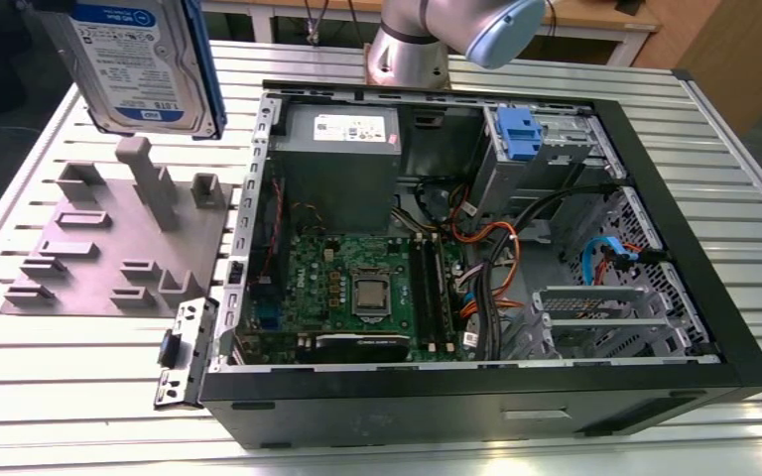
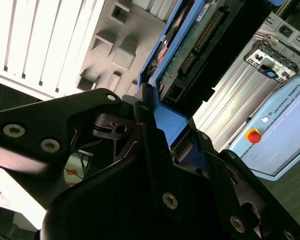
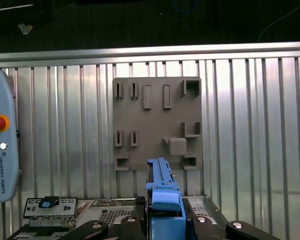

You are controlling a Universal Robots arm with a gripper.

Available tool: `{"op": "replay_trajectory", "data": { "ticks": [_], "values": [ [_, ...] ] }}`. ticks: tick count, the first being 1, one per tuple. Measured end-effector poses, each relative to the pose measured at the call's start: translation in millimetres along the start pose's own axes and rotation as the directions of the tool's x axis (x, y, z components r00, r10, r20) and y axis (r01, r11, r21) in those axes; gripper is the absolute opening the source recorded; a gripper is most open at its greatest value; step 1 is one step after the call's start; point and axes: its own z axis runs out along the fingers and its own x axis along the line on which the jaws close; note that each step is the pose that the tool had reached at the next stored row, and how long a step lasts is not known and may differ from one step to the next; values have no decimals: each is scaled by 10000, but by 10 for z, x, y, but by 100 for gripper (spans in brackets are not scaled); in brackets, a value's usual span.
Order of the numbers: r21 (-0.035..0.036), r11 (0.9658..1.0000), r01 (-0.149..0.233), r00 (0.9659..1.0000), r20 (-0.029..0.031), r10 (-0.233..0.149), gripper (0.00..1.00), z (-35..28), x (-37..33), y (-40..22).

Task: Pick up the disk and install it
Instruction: 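Pick up the disk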

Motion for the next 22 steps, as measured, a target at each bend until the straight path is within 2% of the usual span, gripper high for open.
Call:
{"op": "replay_trajectory", "data": {
  "ticks": [22],
  "values": [
    [0,10000,0,10000,0,0,36,0,-2,-47]
  ]
}}
